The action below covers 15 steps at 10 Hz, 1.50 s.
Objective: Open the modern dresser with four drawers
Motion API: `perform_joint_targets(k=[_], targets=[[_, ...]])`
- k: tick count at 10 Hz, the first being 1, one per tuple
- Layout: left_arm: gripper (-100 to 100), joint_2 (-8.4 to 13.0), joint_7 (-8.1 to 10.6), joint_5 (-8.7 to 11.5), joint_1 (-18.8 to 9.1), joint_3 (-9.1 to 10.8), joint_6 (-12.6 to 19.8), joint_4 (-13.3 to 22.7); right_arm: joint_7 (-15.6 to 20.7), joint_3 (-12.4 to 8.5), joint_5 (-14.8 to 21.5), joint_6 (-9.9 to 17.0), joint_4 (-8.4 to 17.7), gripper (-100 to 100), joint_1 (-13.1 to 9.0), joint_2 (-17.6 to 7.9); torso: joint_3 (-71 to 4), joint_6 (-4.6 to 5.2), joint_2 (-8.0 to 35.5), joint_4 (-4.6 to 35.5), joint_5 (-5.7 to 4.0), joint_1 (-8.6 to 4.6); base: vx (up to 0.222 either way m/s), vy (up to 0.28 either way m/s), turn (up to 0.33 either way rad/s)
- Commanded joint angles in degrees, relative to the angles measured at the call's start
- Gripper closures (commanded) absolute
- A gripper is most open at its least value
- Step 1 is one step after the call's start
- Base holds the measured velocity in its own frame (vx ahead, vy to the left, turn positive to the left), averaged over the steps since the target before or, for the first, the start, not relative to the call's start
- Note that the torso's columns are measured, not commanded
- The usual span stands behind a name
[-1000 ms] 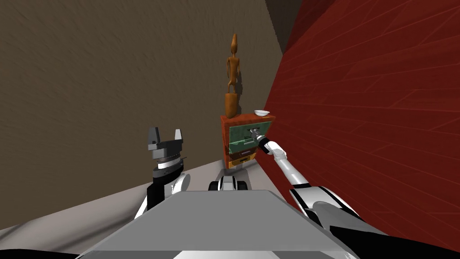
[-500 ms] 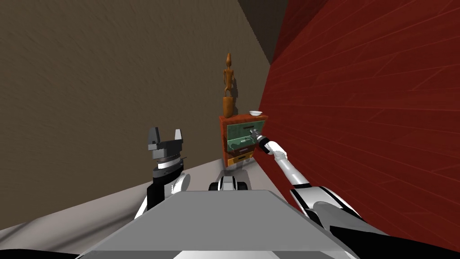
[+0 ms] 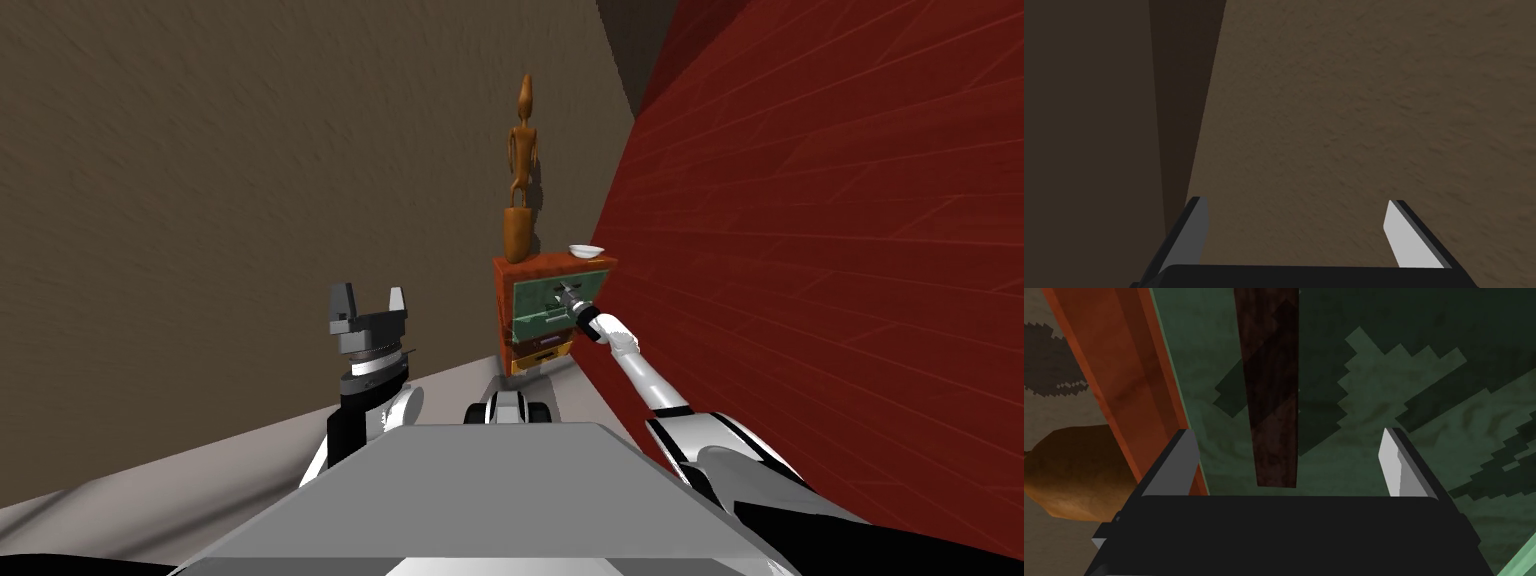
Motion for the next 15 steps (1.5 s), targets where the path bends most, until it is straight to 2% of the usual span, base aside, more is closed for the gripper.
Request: perform_joint_targets(k=[1, 9, 10, 12, 13, 15], targets=[[0, 0.00, 0.00, 0.00, -0.01, 0.00, 0.00, 0.00, -0.15, -0.01, -0.03, -0.04, 0.09, 100, -0.10, -0.10, -0.04, 0.02, -0.02, -0.04, -0.01, -0.06, 0.010, 0.007, -0.001], [0, 0.01, 0.00, 0.00, -0.03, 0.00, 0.01, 0.01, -1.02, 0.48, -0.61, -1.80, -1.16, 100, 0.71, -1.19, -0.12, 0.03, -0.17, -0.13, -0.05, -0.08, -0.163, -0.039, -0.049], [0, 0.01, 0.00, 0.00, -0.03, 0.00, 0.01, 0.01, -2.42, 0.27, -1.11, -2.27, -0.38, -100, -0.50, -3.11, -0.12, 0.03, -0.18, -0.14, -0.06, -0.09, -0.111, 0.013, -0.020], [0, 0.00, 0.00, 0.00, -0.01, 0.00, 0.00, 0.00, -3.84, 0.13, -1.65, -2.96, 0.29, -100, -1.48, -5.07, -0.61, -0.12, -0.96, -0.39, 0.03, 0.23, 0.007, 0.065, 0.001], [0, 0.00, 0.00, 0.00, 0.00, 0.00, 0.00, 0.00, -5.27, -0.02, -2.20, -3.65, 0.96, -100, -2.46, -7.03, -0.63, -0.07, -0.95, -0.36, 0.02, 0.13, 0.006, 0.090, 0.001], [0, 0.00, 0.00, 0.00, 0.00, 0.00, 0.00, 0.00, -6.69, -0.16, -2.74, -4.35, 1.63, -100, -3.44, -8.99, -0.24, -0.02, -0.35, -0.12, 0.01, 0.01, 0.009, 0.079, 0.000]])
